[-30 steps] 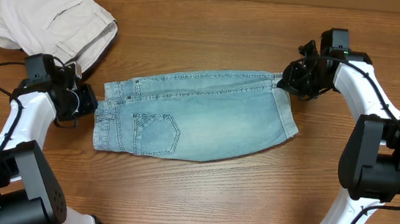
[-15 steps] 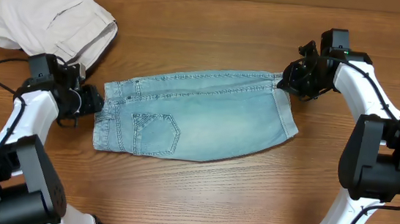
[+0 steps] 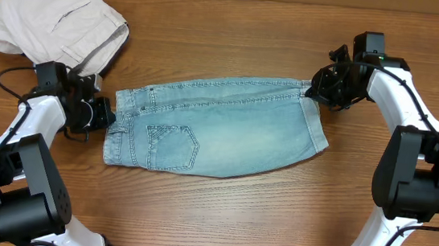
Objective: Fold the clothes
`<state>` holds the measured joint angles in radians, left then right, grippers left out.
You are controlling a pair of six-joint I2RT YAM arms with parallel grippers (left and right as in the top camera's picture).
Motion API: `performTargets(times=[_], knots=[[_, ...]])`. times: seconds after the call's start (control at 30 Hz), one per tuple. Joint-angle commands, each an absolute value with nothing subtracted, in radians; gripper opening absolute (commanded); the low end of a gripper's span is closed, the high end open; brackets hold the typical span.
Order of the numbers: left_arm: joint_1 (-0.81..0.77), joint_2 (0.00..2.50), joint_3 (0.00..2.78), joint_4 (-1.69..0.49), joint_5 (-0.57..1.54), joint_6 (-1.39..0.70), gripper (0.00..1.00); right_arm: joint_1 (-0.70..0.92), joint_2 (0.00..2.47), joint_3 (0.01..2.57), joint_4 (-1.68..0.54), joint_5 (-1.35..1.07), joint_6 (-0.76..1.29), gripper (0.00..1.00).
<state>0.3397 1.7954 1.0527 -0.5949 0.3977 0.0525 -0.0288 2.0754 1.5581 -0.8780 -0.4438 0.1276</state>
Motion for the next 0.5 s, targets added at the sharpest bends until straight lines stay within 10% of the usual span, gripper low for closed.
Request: performTargets(times=[0.0,0.47], knots=[[0.334,1.736,1.121,-0.646,0.446,0.064,0.04,-0.053,2.004,1.573,-0.885,-0.435,0.134,0.04],[0.327,1.639,1.181,-0.655,0.435,-0.004,0.04,-0.101,1.862,1.573,-0.78,-0.409,0.134,0.04]])
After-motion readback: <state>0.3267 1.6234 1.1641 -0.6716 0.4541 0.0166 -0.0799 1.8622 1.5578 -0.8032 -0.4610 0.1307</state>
